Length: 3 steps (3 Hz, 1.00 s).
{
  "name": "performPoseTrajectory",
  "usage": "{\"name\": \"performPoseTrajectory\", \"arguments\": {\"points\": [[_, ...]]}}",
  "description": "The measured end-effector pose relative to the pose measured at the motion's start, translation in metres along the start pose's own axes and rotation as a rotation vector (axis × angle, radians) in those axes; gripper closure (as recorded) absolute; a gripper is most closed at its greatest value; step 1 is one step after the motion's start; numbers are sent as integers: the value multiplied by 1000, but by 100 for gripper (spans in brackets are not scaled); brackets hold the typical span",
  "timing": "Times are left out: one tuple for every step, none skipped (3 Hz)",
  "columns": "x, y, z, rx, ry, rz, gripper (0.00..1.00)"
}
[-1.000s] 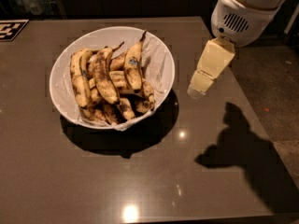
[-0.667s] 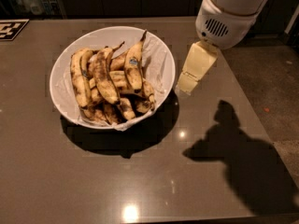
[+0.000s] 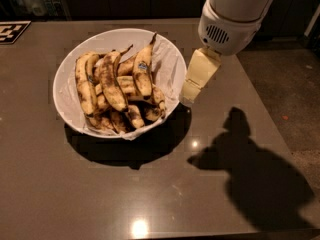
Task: Pick banana from white bowl
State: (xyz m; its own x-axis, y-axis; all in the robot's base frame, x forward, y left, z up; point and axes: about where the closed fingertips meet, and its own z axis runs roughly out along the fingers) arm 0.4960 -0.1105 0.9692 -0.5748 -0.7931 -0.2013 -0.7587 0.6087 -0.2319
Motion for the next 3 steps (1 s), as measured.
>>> {"name": "performPoseTrajectory", "arguments": {"points": [[-3,0,1,-16,-23,14,0],[-19,38,0,-76,-28,3,0],[-35,80,-1,-114,-18,-23,0]]}}
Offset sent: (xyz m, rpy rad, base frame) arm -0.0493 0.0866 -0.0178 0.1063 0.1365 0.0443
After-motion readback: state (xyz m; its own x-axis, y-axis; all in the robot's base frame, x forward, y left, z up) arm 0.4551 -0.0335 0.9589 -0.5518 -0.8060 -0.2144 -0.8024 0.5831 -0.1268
